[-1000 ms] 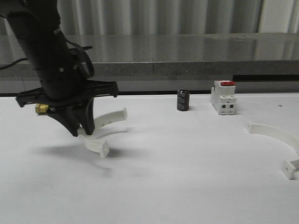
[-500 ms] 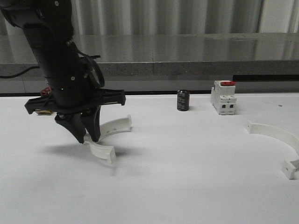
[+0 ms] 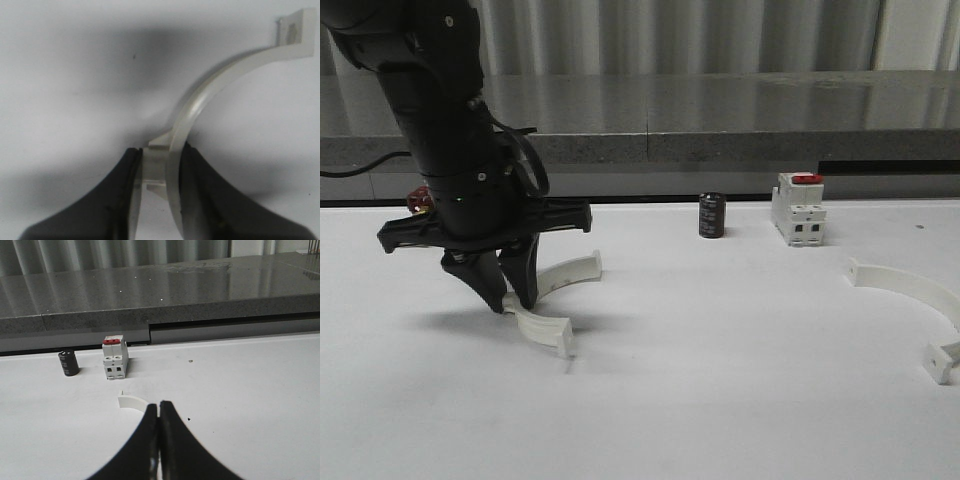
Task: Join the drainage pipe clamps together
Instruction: 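Lift and place the clamp half at the table center, open gripper, then raise the left gripper away from the placed clamp half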
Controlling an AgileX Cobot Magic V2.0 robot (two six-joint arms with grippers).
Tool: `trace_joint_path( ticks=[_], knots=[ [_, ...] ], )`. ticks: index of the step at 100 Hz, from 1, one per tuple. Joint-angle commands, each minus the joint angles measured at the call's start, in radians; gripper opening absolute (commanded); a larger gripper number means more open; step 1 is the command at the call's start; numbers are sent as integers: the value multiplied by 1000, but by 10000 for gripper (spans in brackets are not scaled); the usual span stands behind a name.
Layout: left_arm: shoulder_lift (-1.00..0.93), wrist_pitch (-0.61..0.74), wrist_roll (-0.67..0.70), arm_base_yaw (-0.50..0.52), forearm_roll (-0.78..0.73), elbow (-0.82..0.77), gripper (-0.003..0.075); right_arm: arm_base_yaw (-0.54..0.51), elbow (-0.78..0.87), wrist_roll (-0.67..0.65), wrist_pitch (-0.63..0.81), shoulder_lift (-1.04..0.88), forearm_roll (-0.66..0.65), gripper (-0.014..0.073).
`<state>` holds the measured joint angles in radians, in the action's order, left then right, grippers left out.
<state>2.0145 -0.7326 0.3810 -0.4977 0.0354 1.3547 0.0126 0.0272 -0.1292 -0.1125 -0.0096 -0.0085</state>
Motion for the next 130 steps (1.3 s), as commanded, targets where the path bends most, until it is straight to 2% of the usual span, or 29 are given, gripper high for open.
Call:
trace_joint_path(
  ticks=[1, 2, 17, 24, 27, 49, 82, 108, 117, 130],
  knots=[
    [-37, -21, 5, -9, 2, 20, 229, -4, -17, 8, 79, -20, -7, -67],
    [-37, -21, 5, -9, 2, 20, 229, -4, -17, 8, 79, -20, -7, -67],
    [-39, -45, -5, -9, -11, 20, 575, -4, -17, 8, 79, -20, -7, -67],
    [-50, -45, -5, -9, -25, 23, 655, -4, -17, 8, 79, -20, -7, -67],
    [-58, -41, -5, -9, -35, 23, 666, -4, -17, 8, 79, -20, -7, -67],
    [-173, 2, -41, -9, -78, 25, 666, -4, -17, 8, 79, -20, -7, -67],
    [-415, 42, -78, 23, -206, 17, 615, -4, -17, 8, 79, -20, -7, -67],
    [-575, 45, -201, 219, -200, -61, 615, -4, -17, 8, 79, -20, -7, -67],
    [-634, 52, -259, 300, -146, -113, 615, -4, -17, 8, 79, -20, -7, -67],
    [-738, 101, -418, 393, 6, -225, 615, -4, -17, 8, 79, -20, -7, -67]
  ],
)
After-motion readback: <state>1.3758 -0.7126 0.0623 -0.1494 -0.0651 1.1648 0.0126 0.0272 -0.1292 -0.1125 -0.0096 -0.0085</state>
